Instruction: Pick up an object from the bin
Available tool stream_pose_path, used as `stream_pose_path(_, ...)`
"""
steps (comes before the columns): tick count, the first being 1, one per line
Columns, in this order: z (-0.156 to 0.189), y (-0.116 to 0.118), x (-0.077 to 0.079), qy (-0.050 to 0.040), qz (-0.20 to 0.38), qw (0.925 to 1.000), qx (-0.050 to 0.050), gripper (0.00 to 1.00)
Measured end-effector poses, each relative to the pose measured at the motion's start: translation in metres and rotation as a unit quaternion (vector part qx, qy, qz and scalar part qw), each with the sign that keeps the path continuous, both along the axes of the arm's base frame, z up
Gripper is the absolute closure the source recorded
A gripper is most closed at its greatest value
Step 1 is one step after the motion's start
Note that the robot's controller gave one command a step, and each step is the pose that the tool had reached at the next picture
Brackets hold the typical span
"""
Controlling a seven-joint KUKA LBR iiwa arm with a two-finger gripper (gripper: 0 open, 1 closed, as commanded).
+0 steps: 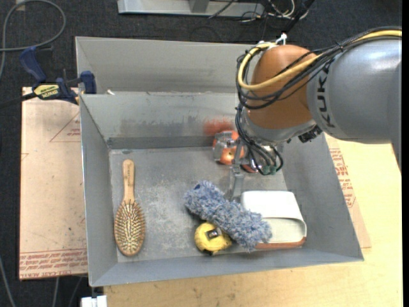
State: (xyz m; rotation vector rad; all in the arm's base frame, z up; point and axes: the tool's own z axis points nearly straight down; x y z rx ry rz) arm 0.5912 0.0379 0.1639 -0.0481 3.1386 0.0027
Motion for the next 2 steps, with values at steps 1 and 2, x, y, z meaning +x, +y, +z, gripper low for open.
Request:
stream_pose_path(1, -0.054, -0.001, -0.017, 0.0055, 0.089, 0.9961, 0.000, 0.00)
stream_pose_path(2, -0.072, 0.006, -0.021, 0.0047, 0.147, 0.9892, 0.000, 0.00)
